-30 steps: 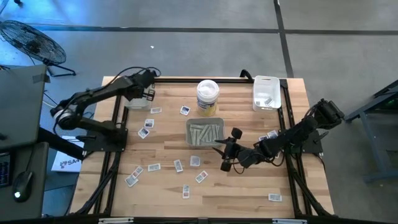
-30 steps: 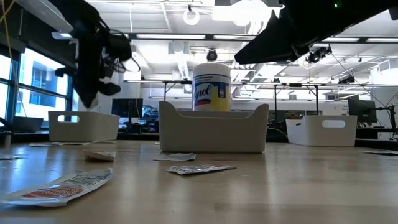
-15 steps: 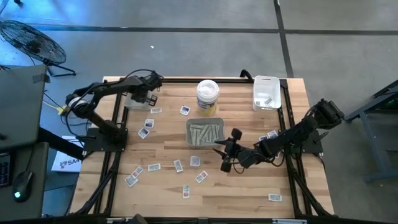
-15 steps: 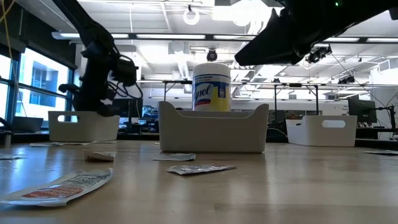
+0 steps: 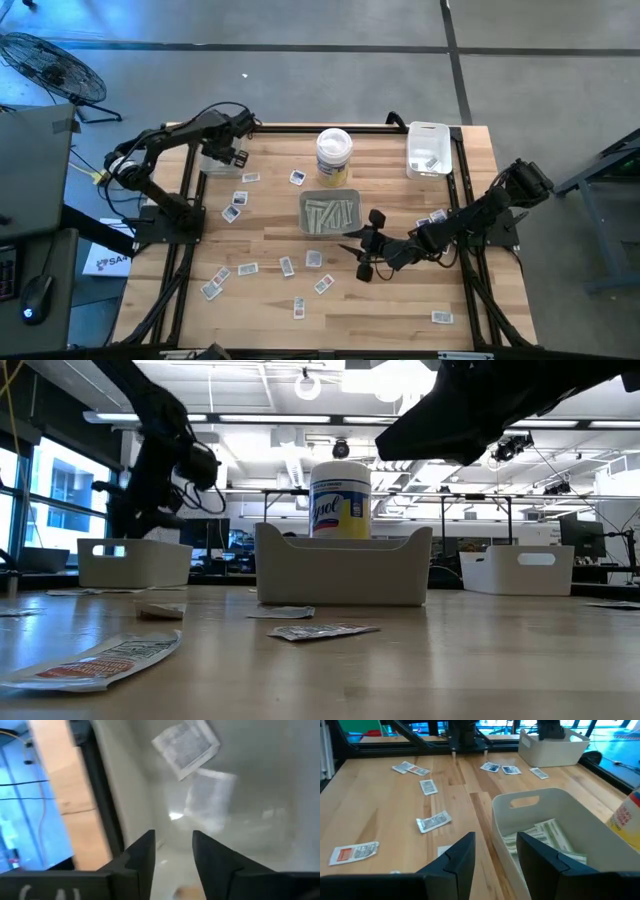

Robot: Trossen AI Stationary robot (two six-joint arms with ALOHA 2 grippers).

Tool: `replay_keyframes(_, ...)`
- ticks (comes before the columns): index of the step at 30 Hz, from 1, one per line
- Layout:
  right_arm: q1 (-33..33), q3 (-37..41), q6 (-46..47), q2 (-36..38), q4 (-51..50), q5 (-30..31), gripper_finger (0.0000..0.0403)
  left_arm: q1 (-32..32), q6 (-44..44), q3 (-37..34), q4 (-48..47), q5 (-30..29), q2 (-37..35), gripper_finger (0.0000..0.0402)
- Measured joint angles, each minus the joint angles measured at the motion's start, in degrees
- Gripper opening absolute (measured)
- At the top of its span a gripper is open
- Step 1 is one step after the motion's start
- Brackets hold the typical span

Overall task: Pick & Place First Aid Supplies
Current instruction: Put the alcohol pad into the top gray bin

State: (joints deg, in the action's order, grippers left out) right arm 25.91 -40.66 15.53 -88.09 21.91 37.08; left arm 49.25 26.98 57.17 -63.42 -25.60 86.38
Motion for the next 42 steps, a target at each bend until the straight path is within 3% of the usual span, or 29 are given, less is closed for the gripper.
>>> replay_keyframes(5,0.0,0.0,0.1,0.0,0.23,-0.72,0.0138,-6.41,2.38,4.71,-10.83,-1.19,-4.85,0.013)
replay_keyframes(10,0.99,0.01,2.0,0.0,1.4,-0.6,0.0138,-16.48,9.12,4.84,-11.14,2.36,-11.86,0.013)
replay_keyframes(17,4.58,0.02,2.03,0.0,1.99,0.52,0.0138,-35.14,20.59,-2.71,-9.62,4.85,-16.59,0.013)
replay_keyframes(22,6.76,0.01,2.45,0.0,2.0,2.45,0.0138,-42.06,22.47,-11.63,-7.03,7.87,-16.69,0.013)
replay_keyframes(26,7.27,0.02,2.45,0.0,1.99,3.11,0.0138,-41.33,22.24,-17.87,-2.75,8.15,-16.69,0.0131)
replay_keyframes(32,6.58,0.02,2.45,0.0,1.99,2.93,0.0138,-36.55,11.49,-23.66,9.65,10.65,-16.69,0.0131)
replay_keyframes(36,6.34,0.01,2.45,0.0,2.01,2.9,0.0138,-34.31,8.12,-24.13,12.15,14.37,-16.69,0.0131)
replay_keyframes(42,6.34,0.01,2.47,0.0,2.08,2.85,0.0138,-31.86,11.61,-24.15,12.72,14.59,-16.66,0.0131)
